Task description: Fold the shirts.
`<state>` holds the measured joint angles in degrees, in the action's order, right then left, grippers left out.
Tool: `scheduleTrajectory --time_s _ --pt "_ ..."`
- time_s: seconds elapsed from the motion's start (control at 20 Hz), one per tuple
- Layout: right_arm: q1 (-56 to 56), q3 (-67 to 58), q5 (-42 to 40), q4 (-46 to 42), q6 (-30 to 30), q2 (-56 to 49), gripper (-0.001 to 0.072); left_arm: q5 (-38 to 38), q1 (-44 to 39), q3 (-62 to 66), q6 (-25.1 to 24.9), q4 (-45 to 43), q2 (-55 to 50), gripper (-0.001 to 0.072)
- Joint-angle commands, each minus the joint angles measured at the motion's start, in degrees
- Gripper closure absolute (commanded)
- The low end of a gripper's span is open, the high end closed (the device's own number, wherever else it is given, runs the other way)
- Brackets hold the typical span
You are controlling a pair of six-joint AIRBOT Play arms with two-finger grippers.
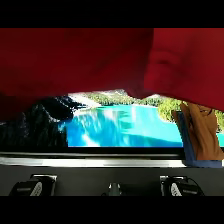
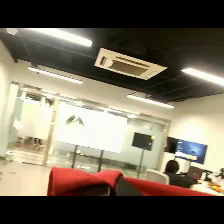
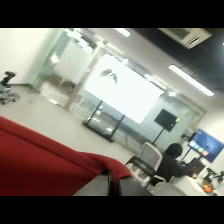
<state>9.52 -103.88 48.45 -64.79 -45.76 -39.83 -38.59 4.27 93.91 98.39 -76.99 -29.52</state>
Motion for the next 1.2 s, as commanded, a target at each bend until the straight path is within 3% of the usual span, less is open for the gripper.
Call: scheduleTrajectory --time_s 0.0,0.2,0.4,0.5,0.65,0.8,1.0,1.05,1.1,1.15 --pt "0.0 -0.4 5.0 -4.1 -2.3 -0.6 0.0695 -3.7 0.0 0.6 0.2 -4.5 -2.6 0.068" --pt "0.0 -0.4 18.6 -6.0 -3.9 -12.0 0.0695 -16.4 0.0 -2.3 -1.4 -6.2 -12.9 0.0679" --pt "-1.0 -0.4 26.2 -6.4 -2.4 -32.3 0.0696 -15.8 -0.1 -15.4 -1.9 -5.6 -25.0 0.0679" --pt "-3.2 -0.4 22.8 -6.3 -1.4 -42.9 0.0696 -10.0 -0.1 -21.2 -1.9 -3.8 -31.9 0.0679" --pt "-6.2 -0.4 15.8 -4.2 -9.2 -55.2 0.0694 -8.3 -0.1 -22.6 -1.9 -1.1 -43.0 0.0679" --pt "-7.8 -0.4 12.9 -1.2 -17.8 -61.5 0.0693 -8.3 -0.1 -22.6 -1.9 2.1 -50.8 0.0677" --pt "-9.7 -0.4 11.4 -0.5 -18.4 -64.9 0.0692 -8.6 -0.1 -22.6 -1.9 8.2 -55.5 0.0676" --pt "-9.9 -0.4 10.9 -0.3 -18.3 -65.1 0.0648 -9.0 -0.1 -22.5 -1.9 9.1 -55.6 0.063" --pt "-9.7 -0.4 11.4 -0.2 -18.3 -64.6 0.0493 -11.0 0.3 -21.7 -1.9 9.0 -55.6 0.0428" --pt "-9.0 -0.5 13.0 -0.3 -17.2 -63.5 0.0352 -15.0 1.3 -19.9 -2.0 8.2 -55.6 0.016"
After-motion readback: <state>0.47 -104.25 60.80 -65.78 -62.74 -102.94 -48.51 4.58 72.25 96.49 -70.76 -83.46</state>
